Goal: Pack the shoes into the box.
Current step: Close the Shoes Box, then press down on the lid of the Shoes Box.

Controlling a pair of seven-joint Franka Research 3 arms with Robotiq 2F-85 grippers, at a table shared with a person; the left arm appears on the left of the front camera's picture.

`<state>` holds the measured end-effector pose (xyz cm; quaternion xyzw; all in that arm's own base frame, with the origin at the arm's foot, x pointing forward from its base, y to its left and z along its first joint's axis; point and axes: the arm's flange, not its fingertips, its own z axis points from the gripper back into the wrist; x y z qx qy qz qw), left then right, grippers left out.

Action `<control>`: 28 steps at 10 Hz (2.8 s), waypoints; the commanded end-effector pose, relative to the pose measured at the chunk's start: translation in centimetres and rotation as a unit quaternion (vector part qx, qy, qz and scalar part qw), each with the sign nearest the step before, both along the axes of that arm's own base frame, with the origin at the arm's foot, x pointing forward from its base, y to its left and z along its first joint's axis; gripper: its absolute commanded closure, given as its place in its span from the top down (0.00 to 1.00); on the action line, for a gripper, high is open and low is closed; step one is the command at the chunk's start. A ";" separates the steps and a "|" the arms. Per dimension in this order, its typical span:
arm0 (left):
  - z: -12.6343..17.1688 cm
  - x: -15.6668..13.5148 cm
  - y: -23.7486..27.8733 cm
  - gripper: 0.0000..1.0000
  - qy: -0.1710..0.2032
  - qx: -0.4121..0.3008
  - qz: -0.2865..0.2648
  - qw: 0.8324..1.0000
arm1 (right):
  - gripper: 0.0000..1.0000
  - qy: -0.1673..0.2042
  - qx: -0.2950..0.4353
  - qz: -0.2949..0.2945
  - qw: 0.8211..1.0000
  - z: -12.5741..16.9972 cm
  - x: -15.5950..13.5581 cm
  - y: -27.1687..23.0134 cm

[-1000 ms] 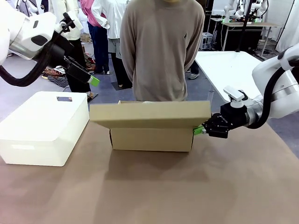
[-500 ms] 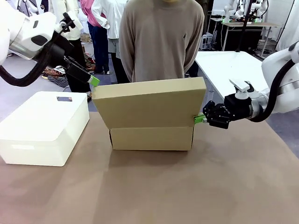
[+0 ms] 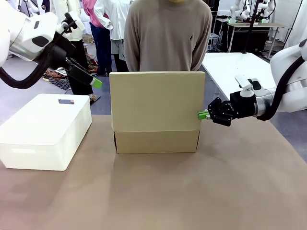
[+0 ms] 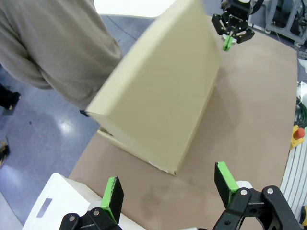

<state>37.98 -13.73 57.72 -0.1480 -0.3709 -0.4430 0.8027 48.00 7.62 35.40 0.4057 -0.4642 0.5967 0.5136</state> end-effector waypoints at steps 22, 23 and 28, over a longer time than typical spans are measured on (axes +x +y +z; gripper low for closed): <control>0.0 0.1 0.1 1.00 0.001 -0.007 -0.009 1.000 | 0.00 0.145 -0.063 -0.099 0.982 9.2 -3.9 2.8; 0.0 0.1 0.1 1.00 0.001 -0.007 -0.009 1.000 | 0.00 0.156 -0.081 -0.119 0.977 10.5 -4.8 3.5; 0.0 0.1 0.1 1.00 0.001 -0.007 -0.009 1.000 | 0.20 0.187 -0.229 -0.246 0.923 15.7 -8.3 5.6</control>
